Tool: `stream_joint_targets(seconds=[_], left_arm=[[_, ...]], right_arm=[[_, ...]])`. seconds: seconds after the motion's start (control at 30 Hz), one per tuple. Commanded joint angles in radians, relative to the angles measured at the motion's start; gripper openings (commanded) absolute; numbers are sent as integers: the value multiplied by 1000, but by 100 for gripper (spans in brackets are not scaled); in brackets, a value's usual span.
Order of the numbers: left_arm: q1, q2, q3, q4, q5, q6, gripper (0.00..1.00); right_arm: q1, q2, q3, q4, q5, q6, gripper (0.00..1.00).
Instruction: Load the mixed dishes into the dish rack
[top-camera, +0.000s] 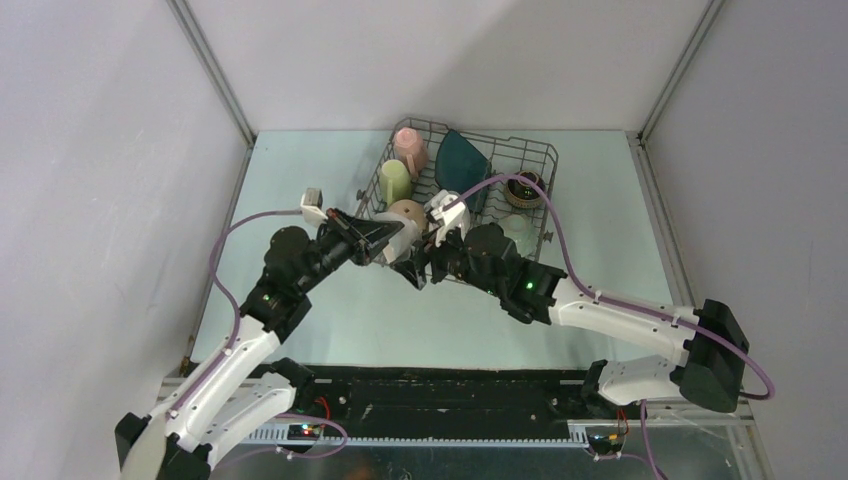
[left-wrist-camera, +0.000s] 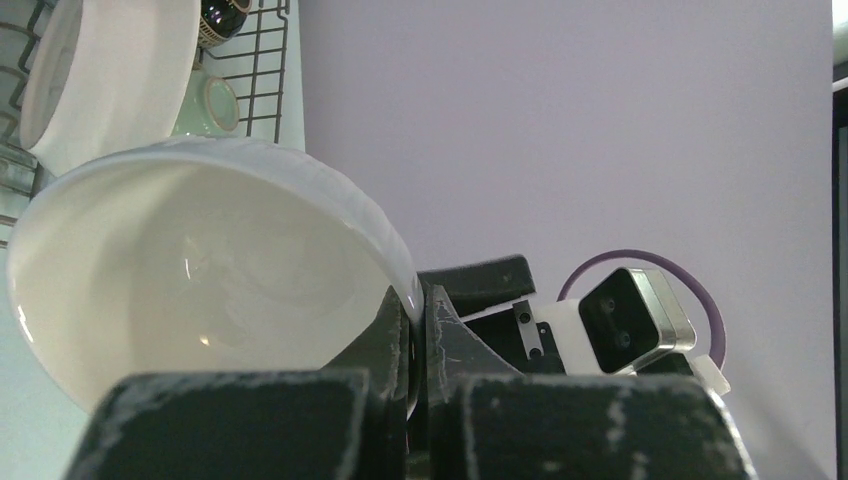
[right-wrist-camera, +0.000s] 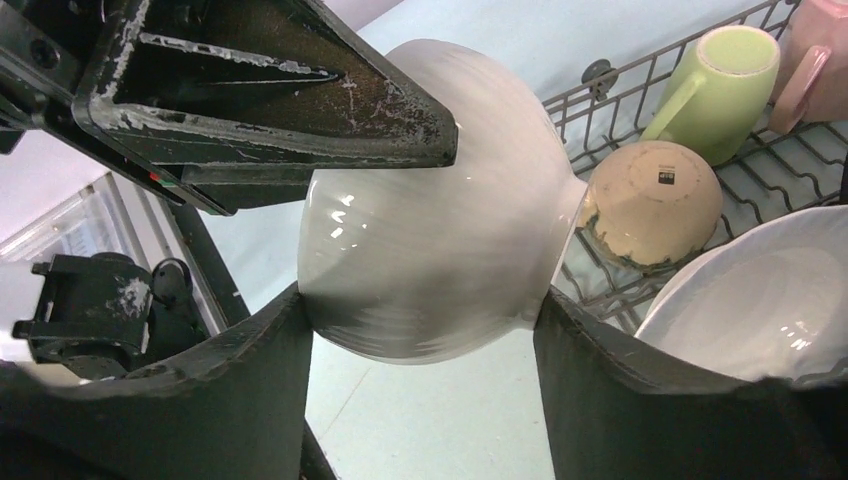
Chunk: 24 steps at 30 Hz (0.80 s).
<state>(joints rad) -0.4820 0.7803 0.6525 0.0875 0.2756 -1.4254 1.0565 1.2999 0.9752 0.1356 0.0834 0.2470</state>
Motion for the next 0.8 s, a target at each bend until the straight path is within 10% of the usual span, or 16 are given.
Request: stream_joint_targets(seconds=[0.0,0.13,0.77], left_arm=[[-6,-30,0,124,42,-41,2],[-6,-34,-14,121,43,-42,8],[-9,45,-35,226,104,-75,48]], right_arm=[[8,11,37,30,-13,-8,43],[6,-8,16,40,-14,-15,0],[-98,-178,-128,78,-113,16,0]])
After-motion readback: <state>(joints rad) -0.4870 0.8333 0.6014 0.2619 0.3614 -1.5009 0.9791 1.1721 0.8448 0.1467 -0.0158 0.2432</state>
